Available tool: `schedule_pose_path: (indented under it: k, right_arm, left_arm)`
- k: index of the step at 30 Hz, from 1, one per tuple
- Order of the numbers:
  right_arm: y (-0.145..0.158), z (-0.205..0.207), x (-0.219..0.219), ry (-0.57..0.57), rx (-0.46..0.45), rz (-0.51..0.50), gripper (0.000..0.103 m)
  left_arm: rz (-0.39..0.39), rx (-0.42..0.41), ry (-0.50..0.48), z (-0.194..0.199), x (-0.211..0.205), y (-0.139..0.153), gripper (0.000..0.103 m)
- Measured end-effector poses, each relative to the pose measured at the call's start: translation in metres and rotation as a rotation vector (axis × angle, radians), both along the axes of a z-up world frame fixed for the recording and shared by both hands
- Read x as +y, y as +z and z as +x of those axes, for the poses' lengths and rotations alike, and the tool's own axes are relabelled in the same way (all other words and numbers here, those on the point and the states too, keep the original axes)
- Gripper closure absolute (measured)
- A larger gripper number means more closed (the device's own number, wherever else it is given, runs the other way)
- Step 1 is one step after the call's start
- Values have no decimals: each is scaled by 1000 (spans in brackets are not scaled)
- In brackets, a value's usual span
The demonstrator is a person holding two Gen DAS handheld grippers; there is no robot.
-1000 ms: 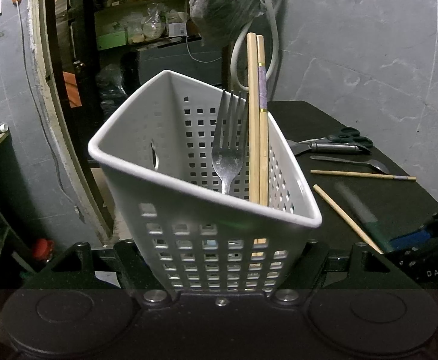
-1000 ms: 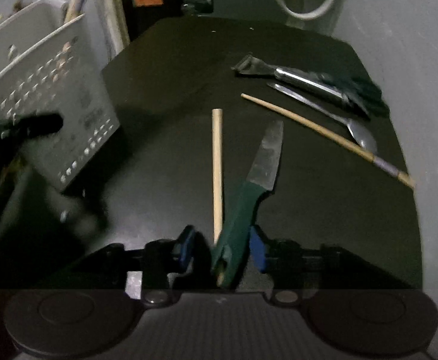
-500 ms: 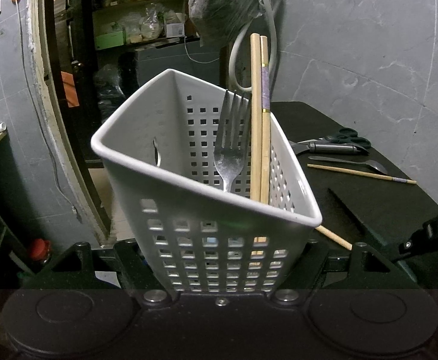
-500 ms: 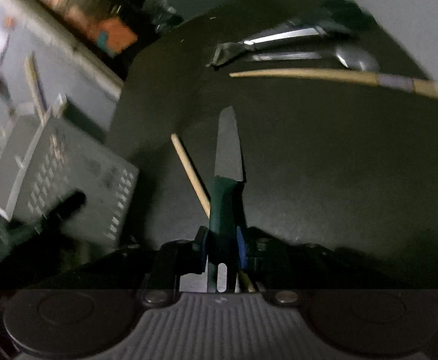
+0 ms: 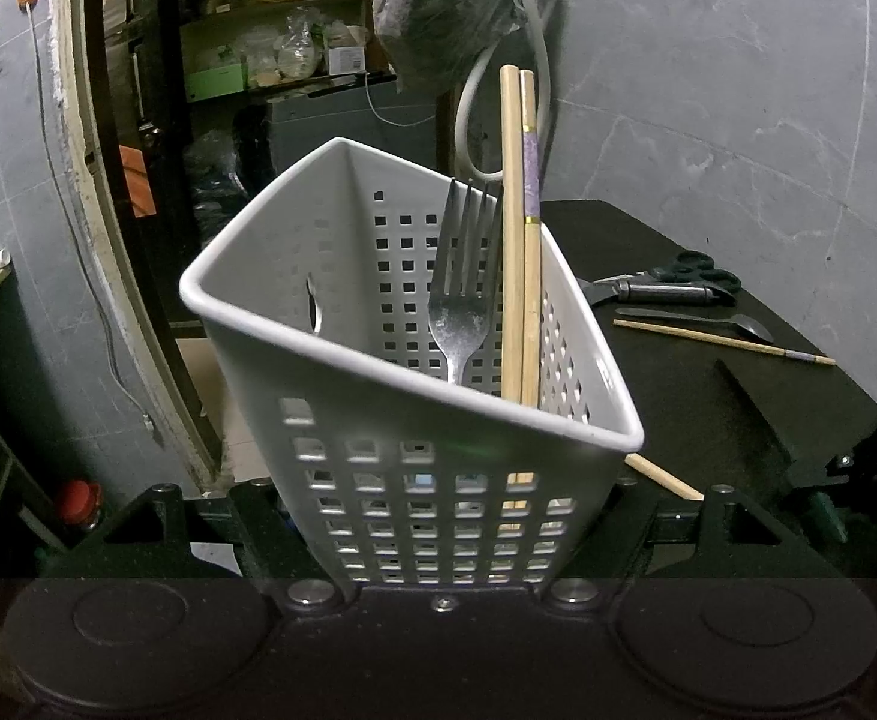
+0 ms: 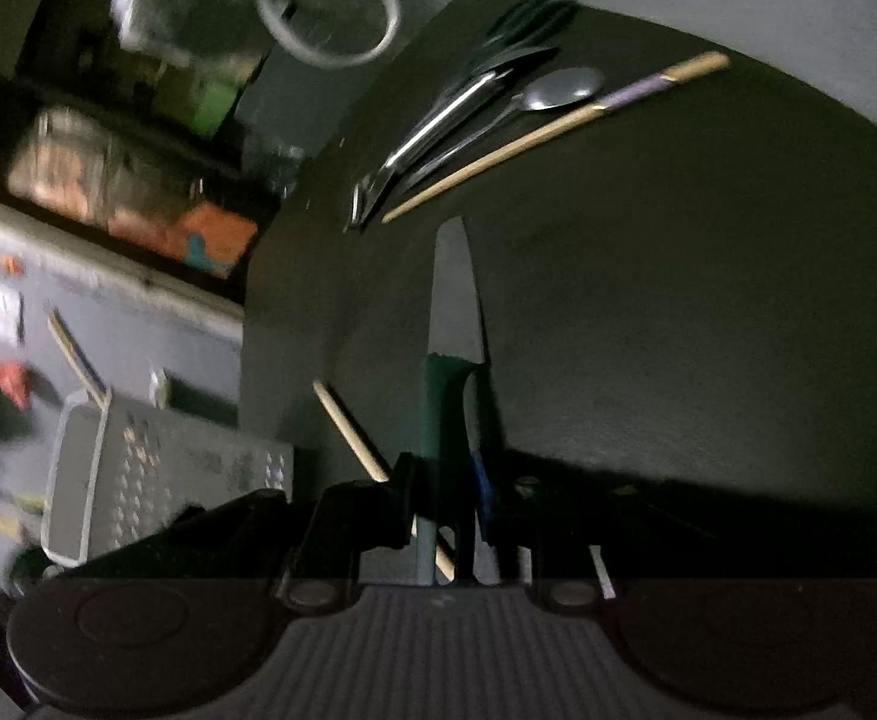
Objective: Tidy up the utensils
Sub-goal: 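Lift the knife with the right tool off the table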
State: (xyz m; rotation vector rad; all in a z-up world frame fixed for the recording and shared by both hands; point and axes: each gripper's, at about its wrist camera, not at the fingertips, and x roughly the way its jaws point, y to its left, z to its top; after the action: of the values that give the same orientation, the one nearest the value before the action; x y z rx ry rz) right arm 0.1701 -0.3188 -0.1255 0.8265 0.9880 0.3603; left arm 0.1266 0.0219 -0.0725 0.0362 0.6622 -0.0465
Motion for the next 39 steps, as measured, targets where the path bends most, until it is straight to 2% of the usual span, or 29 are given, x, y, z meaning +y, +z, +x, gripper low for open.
schedule_pose_path:
  k: [5, 11, 18, 28, 34, 39]
  right_arm:
    - [-17, -12, -19, -116, 2, 111, 81]
    - [-18, -18, -22, -149, -23, 79, 80]
    - [-24, -35, -27, -218, -37, 132, 81]
    - [-16, -44, -31, -246, -61, 71, 78]
    - [-25, -55, -44, -326, -51, 137, 78]
    - [-35, -68, -53, -442, -17, 220, 80]
  left_arm:
    - [7, 2, -5, 1, 0, 0, 26]
    - [12, 4, -12, 1, 0, 0, 26]
    - [16, 7, -15, 1, 0, 1, 26]
    - [16, 7, -15, 1, 0, 1, 26]
    - [16, 7, -15, 1, 0, 1, 26]
    - [24, 9, -16, 1, 0, 0, 26]
